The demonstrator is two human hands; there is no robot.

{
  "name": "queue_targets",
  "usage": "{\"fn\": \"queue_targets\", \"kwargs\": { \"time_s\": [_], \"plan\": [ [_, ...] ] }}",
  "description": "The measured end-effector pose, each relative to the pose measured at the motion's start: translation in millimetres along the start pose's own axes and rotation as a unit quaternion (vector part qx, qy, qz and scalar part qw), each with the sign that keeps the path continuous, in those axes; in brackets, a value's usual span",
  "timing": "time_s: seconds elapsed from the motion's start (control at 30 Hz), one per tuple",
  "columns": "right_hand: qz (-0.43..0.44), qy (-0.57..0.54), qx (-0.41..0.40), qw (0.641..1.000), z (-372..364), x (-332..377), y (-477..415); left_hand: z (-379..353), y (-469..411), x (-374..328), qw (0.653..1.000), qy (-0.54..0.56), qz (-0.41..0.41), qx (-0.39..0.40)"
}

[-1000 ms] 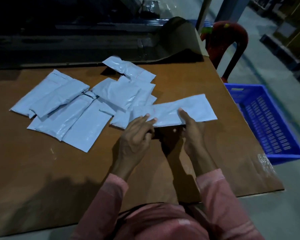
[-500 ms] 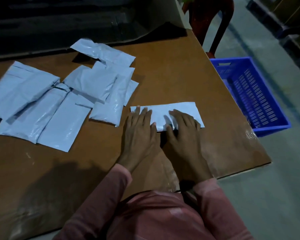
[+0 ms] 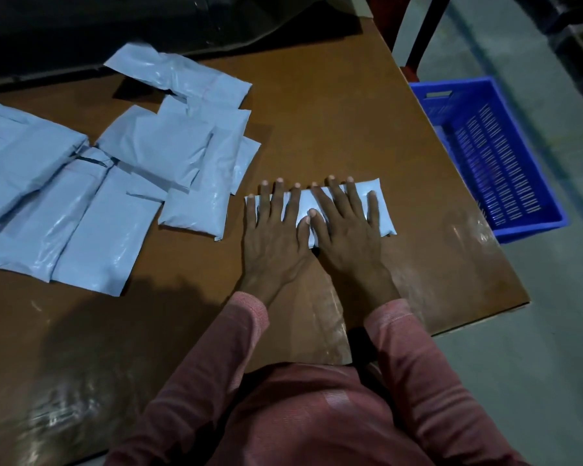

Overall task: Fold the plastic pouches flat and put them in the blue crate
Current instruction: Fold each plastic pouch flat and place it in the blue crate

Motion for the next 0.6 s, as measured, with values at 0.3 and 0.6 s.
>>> {"fn": "queue_targets", "kwargs": {
  "time_s": [0.3,0.6],
  "plan": [
    [0.003,0.022,0.001,1.000,-4.7,1.4,-5.1,-2.0,-1.9,0.5,1.000,-0.009,0.019,0.004],
    [0.007,0.026,-0.002,1.000,-6.7,0.9,-6.4,-5.1,-3.6,0.7,0.999,-0.010,0.034,0.004]
  ]
}}
Point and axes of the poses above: each hand's wrist, its own y-axis away from the middle knuckle, its own z-axis out of the back of the hand, x = y × z, the point moved 5 cm from there along -y, towards the middle knuckle, and after that the axes turned 12 degrees about -z, right-handed, at the moved point
